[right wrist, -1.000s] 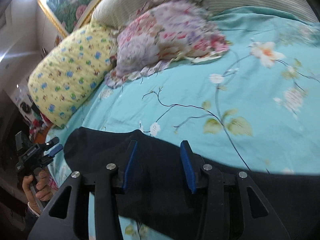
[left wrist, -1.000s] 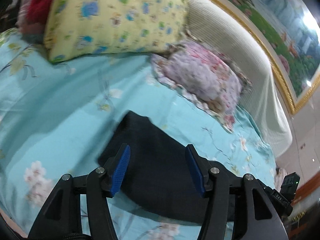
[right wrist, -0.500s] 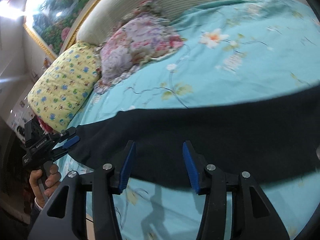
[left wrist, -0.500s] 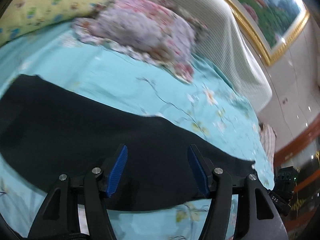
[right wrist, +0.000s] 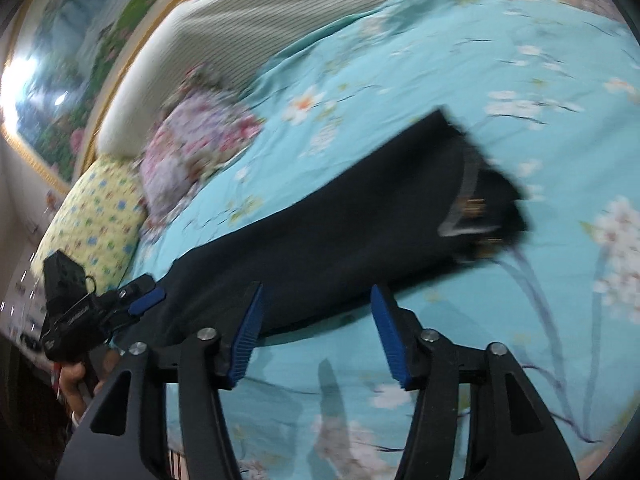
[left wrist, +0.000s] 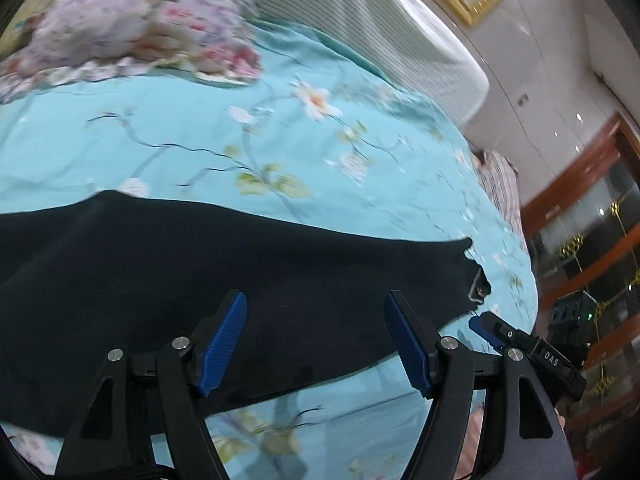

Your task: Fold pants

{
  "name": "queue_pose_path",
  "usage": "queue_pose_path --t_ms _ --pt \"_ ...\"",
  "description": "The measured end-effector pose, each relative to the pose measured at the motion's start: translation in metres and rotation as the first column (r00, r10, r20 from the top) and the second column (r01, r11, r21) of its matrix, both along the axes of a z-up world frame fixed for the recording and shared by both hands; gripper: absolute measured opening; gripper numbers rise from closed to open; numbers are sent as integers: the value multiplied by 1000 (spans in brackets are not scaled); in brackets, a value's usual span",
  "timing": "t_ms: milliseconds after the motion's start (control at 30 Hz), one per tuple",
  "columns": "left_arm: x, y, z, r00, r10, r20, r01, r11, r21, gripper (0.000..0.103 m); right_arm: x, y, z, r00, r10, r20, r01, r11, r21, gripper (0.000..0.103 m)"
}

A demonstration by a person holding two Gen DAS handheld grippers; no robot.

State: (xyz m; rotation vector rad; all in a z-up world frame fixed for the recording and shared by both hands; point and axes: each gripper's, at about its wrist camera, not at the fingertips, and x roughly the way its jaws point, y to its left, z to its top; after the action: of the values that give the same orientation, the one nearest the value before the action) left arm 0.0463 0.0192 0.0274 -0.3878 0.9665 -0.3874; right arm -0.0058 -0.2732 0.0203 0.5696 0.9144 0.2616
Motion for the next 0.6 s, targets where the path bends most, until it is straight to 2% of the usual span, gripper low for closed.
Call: queue_pose_path --t_ms 400,600 --pt "35 -76 -9 984 -171 -46 173 984 48 75 1 -48 -17 983 -173 -67 177 982 60 57" --pt "63 -116 -14 953 -292 -79 299 949 97 75 11 -61 -23 972 -225 -73 231 969 92 57"
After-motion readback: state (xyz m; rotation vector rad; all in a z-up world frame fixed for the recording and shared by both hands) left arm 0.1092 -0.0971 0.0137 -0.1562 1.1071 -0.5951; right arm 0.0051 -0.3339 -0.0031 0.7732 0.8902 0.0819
